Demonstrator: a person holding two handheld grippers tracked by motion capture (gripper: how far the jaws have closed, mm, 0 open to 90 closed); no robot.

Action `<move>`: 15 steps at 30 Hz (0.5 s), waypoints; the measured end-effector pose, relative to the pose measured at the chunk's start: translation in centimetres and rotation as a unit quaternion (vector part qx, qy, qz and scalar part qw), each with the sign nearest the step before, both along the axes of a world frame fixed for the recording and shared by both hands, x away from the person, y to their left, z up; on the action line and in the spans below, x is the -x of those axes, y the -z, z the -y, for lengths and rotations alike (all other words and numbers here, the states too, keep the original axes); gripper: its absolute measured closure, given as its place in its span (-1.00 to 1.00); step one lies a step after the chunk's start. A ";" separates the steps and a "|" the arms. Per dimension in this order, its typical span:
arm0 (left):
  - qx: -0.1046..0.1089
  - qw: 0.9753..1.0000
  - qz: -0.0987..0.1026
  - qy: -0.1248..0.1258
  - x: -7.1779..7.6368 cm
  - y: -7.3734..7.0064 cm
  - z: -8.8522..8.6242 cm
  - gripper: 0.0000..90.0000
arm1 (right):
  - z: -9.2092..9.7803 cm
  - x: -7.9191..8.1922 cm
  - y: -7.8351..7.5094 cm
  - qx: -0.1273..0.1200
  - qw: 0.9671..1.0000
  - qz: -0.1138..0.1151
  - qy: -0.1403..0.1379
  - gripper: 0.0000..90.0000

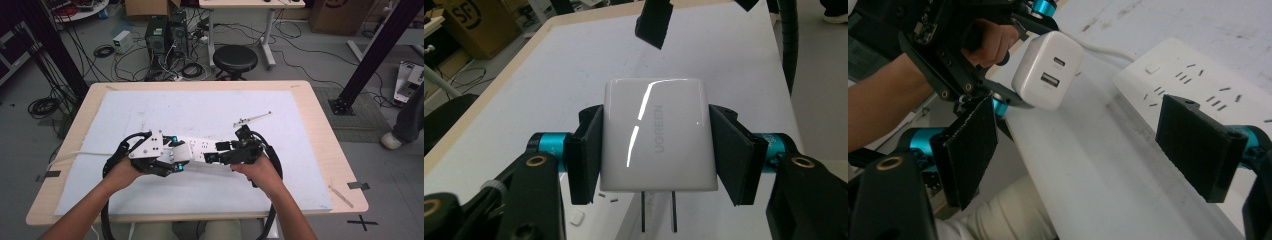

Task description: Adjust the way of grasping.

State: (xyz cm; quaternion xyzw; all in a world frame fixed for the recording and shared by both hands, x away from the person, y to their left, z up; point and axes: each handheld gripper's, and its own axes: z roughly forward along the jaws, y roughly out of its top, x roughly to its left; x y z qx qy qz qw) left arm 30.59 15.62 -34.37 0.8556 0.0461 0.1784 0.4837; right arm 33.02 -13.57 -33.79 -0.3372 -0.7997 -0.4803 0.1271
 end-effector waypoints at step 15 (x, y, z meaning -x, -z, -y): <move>-0.003 1.000 0.017 0.023 0.1 0.0 2.3 -0.05 | -2.2 -1.3 1.0 -0.021 0.997 -0.074 -0.011 -0.43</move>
